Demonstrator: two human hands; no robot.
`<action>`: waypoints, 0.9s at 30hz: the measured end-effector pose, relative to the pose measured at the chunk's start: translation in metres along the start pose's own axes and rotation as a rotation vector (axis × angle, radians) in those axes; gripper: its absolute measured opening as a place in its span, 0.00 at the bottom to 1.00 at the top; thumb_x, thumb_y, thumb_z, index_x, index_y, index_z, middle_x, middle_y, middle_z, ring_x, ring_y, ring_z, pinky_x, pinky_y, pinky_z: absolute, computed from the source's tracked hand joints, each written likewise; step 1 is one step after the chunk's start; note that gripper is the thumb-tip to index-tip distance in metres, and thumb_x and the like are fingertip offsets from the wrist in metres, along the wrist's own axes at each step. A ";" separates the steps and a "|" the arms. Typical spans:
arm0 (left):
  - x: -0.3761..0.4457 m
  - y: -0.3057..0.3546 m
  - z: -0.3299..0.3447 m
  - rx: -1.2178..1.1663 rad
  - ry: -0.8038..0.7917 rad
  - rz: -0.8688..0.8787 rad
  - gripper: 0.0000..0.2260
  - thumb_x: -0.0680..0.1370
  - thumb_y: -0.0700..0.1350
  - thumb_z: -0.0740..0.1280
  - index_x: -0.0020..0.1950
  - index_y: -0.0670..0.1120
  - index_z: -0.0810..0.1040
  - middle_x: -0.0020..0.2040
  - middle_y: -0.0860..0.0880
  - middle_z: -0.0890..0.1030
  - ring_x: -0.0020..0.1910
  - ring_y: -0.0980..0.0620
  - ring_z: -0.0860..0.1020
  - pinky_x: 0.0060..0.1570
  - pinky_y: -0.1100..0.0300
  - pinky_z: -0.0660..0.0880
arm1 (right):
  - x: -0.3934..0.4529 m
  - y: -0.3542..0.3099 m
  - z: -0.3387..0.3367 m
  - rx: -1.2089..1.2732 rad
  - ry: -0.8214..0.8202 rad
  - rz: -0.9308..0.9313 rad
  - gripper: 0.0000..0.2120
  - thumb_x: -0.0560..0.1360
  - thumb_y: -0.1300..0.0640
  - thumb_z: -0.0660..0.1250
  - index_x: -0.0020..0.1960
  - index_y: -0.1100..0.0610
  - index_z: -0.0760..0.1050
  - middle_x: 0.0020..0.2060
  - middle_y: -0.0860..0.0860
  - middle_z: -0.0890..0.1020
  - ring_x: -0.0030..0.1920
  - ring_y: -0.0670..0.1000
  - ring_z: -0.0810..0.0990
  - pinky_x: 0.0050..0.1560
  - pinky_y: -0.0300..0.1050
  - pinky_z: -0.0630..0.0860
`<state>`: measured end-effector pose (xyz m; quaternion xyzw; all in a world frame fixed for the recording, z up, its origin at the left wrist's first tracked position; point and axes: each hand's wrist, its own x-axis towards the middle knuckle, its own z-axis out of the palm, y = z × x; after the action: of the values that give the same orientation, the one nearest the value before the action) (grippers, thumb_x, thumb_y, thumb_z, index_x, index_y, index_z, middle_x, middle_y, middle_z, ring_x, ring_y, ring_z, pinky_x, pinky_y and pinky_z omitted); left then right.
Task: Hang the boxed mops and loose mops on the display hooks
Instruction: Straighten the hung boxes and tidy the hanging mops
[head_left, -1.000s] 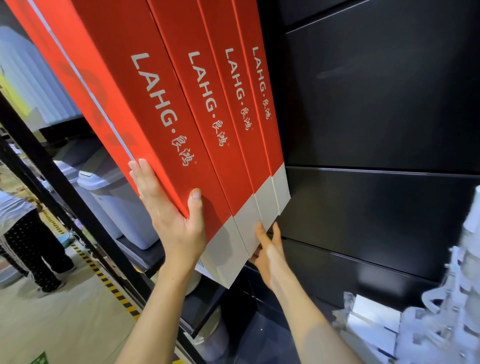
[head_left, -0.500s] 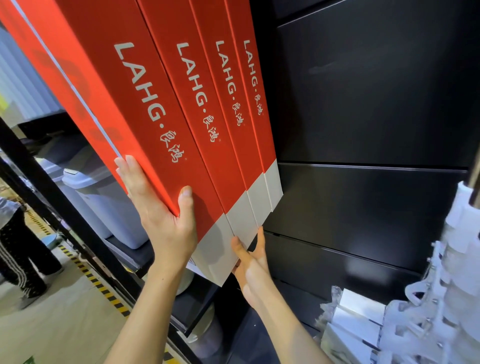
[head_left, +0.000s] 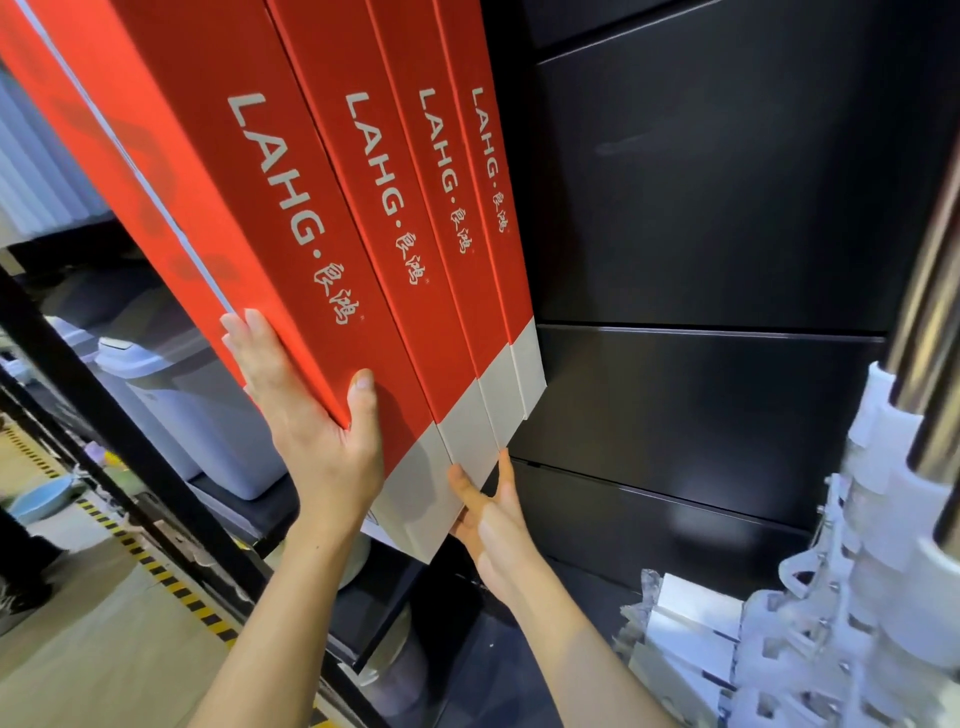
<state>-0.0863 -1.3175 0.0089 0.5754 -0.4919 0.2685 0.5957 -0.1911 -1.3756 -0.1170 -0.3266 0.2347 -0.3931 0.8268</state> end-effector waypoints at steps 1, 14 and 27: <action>-0.001 0.001 0.000 -0.001 0.003 -0.006 0.37 0.84 0.48 0.64 0.85 0.41 0.46 0.86 0.37 0.46 0.86 0.39 0.44 0.80 0.31 0.48 | -0.002 -0.003 -0.001 -0.046 0.005 0.001 0.50 0.71 0.54 0.77 0.82 0.38 0.52 0.63 0.47 0.83 0.64 0.54 0.82 0.70 0.61 0.76; 0.002 0.003 -0.024 -0.011 -0.180 -0.009 0.40 0.80 0.55 0.64 0.86 0.49 0.48 0.87 0.42 0.45 0.85 0.39 0.43 0.78 0.31 0.43 | -0.109 -0.088 0.017 -0.824 0.403 -0.403 0.30 0.81 0.52 0.68 0.79 0.42 0.62 0.68 0.45 0.72 0.66 0.47 0.77 0.67 0.46 0.75; 0.013 0.007 -0.055 -0.015 -0.244 0.030 0.37 0.76 0.58 0.58 0.83 0.46 0.58 0.83 0.35 0.57 0.81 0.30 0.55 0.73 0.24 0.58 | -0.294 -0.228 0.070 -1.834 1.109 -1.052 0.27 0.79 0.58 0.70 0.76 0.56 0.69 0.69 0.56 0.75 0.69 0.58 0.73 0.69 0.51 0.70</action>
<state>-0.0721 -1.2671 0.0319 0.5918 -0.5713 0.2020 0.5316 -0.4298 -1.2233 0.1345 -0.6372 0.5904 -0.4570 -0.1912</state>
